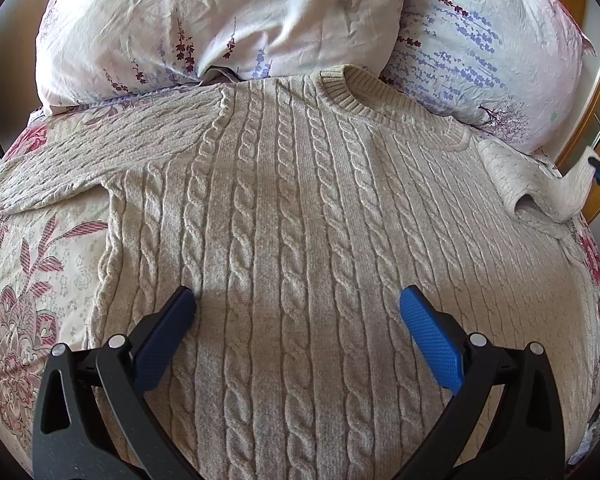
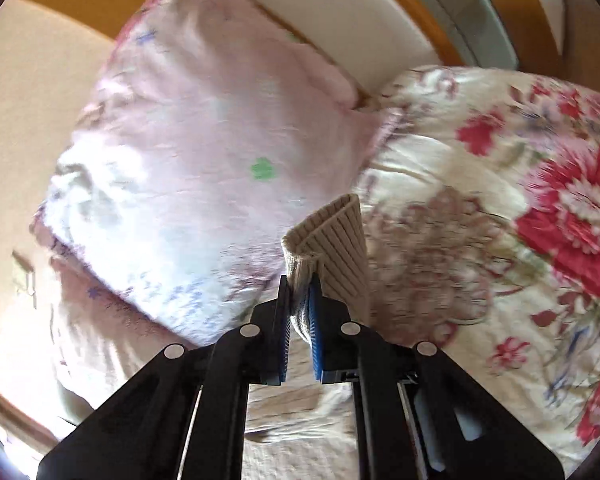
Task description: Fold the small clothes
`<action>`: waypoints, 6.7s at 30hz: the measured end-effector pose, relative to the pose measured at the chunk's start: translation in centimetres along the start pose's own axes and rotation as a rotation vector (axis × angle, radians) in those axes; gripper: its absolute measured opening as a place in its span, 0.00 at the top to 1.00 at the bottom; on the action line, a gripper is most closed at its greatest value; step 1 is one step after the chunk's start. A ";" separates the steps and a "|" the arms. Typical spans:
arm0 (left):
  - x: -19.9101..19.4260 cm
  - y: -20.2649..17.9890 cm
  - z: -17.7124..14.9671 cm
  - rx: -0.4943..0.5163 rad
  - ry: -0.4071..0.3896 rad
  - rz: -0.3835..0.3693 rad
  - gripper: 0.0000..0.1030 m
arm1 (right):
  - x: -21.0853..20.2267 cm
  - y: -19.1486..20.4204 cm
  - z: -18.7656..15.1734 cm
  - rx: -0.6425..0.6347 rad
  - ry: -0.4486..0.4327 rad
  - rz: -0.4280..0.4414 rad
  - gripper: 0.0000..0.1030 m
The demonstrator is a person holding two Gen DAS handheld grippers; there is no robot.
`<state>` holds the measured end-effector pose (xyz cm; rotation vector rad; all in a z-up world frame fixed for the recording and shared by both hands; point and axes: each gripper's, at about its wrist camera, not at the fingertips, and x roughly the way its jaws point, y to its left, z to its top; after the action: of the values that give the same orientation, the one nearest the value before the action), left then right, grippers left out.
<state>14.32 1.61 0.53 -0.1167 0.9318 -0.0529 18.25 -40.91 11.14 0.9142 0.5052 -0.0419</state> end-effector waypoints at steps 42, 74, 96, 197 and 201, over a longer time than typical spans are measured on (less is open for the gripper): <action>-2.1 5.6 -0.4 -0.291 -0.132 -0.136 0.02 | 2.3 -4.2 -11.1 0.360 0.255 -0.013 0.30; -5.4 9.0 -1.1 -0.311 -0.260 -0.167 0.02 | 10.0 13.1 -19.3 -0.595 0.427 -0.179 0.46; -4.6 27.4 0.6 -0.724 -0.217 -0.316 0.25 | 8.1 14.9 -21.4 -0.595 0.440 0.068 0.20; -5.7 8.8 -3.9 -0.247 -0.170 -0.305 0.11 | 15.0 29.4 -31.3 -1.146 0.456 0.225 0.93; -5.7 8.8 -3.8 -0.248 -0.171 -0.307 0.11 | 11.3 26.8 -23.7 -0.915 0.283 0.232 0.93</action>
<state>7.83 10.60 1.77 -0.4868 0.7401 -0.2087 25.32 -4.14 14.30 0.0690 0.5956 0.5011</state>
